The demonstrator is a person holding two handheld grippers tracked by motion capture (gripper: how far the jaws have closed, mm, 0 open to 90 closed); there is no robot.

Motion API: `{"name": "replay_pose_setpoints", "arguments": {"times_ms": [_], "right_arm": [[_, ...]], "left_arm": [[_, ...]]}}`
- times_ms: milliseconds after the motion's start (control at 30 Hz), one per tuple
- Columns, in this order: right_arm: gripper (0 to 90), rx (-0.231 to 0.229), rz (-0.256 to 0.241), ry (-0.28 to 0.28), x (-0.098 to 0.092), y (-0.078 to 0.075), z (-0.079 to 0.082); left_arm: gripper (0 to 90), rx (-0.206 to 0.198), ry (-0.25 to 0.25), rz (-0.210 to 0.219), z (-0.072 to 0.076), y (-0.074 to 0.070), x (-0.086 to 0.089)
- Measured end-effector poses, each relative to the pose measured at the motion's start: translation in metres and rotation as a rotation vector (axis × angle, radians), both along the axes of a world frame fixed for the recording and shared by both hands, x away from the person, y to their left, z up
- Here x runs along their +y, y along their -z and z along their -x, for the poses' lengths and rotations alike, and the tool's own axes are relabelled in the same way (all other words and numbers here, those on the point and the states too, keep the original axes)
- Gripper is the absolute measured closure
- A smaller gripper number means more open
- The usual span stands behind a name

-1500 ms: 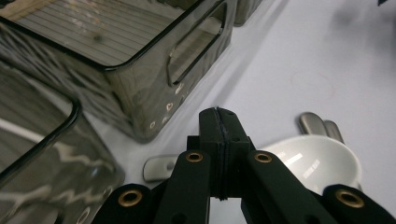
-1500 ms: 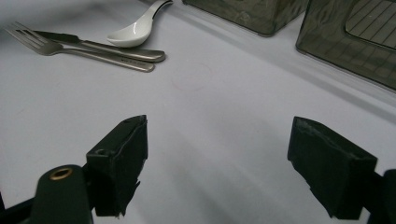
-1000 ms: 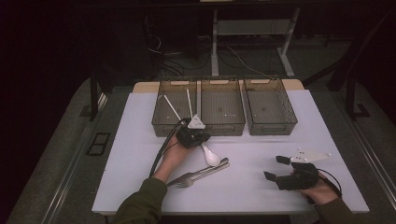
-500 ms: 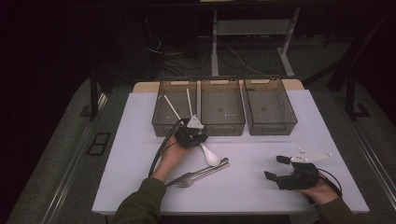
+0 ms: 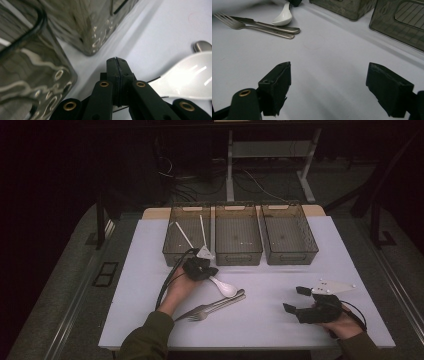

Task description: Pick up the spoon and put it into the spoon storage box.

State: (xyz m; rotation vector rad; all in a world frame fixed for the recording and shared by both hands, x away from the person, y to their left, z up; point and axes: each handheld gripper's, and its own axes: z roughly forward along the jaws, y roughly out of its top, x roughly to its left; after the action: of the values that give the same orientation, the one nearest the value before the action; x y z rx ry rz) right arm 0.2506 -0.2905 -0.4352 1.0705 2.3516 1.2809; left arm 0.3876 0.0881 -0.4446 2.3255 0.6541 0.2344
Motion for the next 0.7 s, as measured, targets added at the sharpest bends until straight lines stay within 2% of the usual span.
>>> {"name": "replay_pose_setpoints", "arguments": {"times_ms": [367, 433, 467, 500, 533, 700], "right_arm": [[19.8, 0.004, 0.006, 0.0, 0.0, 0.0, 0.0], [19.9, 0.005, 0.007, -0.001, 0.0, 0.0, 0.0], [19.9, 0.005, 0.006, -0.001, 0.0, 0.0, 0.0], [19.8, 0.004, 0.007, 0.0, 0.0, 0.0, 0.0], [19.9, 0.004, 0.005, -0.001, 0.0, 0.0, -0.001], [19.9, 0.006, 0.004, 0.001, 0.0, 0.0, 0.0]], "left_arm": [[89.2, 0.034, 0.011, -0.007, 0.012, -0.002, 0.015], [89.2, 0.028, 0.037, -0.027, 0.013, -0.004, 0.018], [89.2, 0.038, 0.026, -0.017, 0.016, -0.003, 0.018], [89.2, 0.027, 0.048, -0.033, 0.016, -0.004, 0.02], [89.2, 0.044, 0.031, -0.026, 0.019, -0.004, 0.02], [89.2, 0.049, 0.038, -0.023, 0.026, -0.005, 0.028]]}}
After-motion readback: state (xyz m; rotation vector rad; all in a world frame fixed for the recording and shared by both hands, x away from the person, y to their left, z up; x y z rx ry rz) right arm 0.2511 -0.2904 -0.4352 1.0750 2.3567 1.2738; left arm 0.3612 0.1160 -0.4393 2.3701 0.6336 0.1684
